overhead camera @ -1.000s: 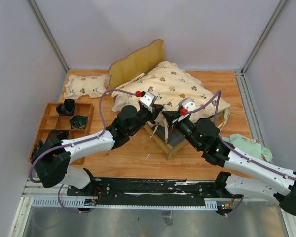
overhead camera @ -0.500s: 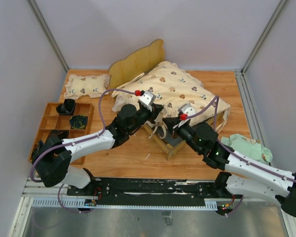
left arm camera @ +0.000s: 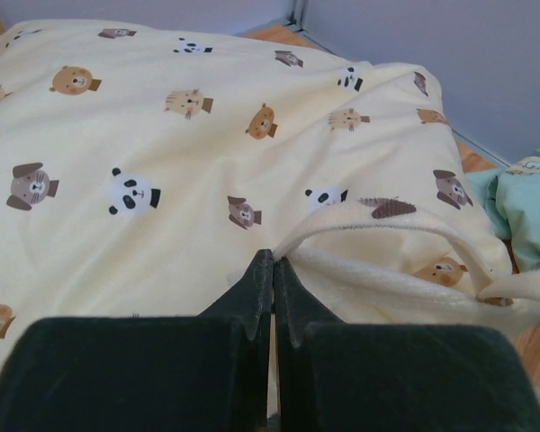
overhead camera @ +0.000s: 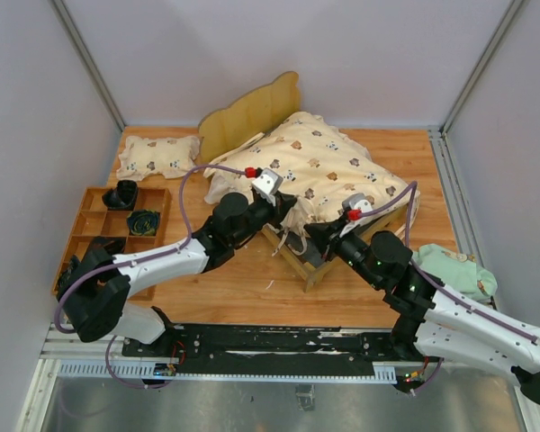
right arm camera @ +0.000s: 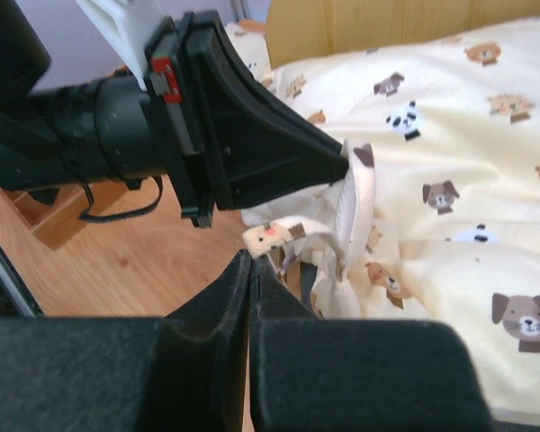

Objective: Set up the pet bed

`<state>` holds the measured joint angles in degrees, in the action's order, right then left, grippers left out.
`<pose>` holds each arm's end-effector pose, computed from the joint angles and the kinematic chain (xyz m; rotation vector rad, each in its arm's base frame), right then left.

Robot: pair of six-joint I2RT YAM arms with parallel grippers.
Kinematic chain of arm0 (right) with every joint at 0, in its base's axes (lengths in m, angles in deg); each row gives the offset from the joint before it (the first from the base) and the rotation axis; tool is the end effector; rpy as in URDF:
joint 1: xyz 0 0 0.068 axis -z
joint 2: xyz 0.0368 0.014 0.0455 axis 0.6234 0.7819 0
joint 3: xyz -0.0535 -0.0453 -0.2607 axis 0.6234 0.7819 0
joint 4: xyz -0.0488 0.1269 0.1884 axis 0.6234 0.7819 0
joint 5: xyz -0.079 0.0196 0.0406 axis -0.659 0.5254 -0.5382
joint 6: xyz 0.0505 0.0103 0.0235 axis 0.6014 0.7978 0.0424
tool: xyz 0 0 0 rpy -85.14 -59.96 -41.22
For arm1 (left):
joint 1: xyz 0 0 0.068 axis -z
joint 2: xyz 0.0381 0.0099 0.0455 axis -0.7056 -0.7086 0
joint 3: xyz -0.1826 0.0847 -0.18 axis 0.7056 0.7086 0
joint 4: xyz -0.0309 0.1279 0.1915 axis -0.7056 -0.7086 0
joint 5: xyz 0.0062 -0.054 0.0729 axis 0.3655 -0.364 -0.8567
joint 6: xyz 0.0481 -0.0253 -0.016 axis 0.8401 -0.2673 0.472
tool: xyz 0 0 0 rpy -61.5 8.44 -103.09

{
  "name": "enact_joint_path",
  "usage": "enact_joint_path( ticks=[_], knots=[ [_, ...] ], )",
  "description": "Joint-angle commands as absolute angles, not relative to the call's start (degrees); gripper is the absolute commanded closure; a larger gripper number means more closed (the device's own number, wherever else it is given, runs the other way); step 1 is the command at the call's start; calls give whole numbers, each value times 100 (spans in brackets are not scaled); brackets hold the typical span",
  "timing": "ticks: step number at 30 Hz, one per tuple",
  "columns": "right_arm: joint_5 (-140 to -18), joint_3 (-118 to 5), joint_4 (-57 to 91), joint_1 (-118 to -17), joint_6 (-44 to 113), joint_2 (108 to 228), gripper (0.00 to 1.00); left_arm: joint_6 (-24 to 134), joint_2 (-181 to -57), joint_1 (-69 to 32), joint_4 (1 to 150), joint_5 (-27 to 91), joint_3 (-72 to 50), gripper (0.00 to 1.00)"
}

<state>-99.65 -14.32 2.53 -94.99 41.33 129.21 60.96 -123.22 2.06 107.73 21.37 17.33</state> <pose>0.0952 0.1278 0.3260 -0.3834 1.4907 0.8254 0.2026 -0.2143 0.2903 0.5459 1.5506 -0.6768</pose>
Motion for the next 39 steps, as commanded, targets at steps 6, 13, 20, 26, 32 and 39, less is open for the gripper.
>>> enact_joint_path(
  ticks=[6, 13, 20, 26, 32, 39],
  knots=[
    [-10037, -1549, 1128, -9402, 4680, 12679, 100, 5934, -12089, 144, 10920, 2228, 1939, 100],
    [-10102, -1421, 1127, -9403, 4751, 12647, 100, 5896, -12049, 144, 10920, 2230, 1980, 100],
    [-10205, -1081, 535, -9402, 4701, 13296, 100, 5850, -12005, 140, 10920, 2221, 2122, 100],
    [-10221, -1077, 305, -9402, 4667, 13743, 100, 5864, -11950, 144, 10920, 2159, 2210, 100],
    [-10168, -1308, 44, -9397, 4590, 13882, 100, 5833, -11931, 144, 10925, 2010, 2298, 100],
    [-10360, -1349, -640, -9299, 4695, 14063, 100, 5606, -11908, -62, 10881, 1597, 2252, 100]
  ],
)
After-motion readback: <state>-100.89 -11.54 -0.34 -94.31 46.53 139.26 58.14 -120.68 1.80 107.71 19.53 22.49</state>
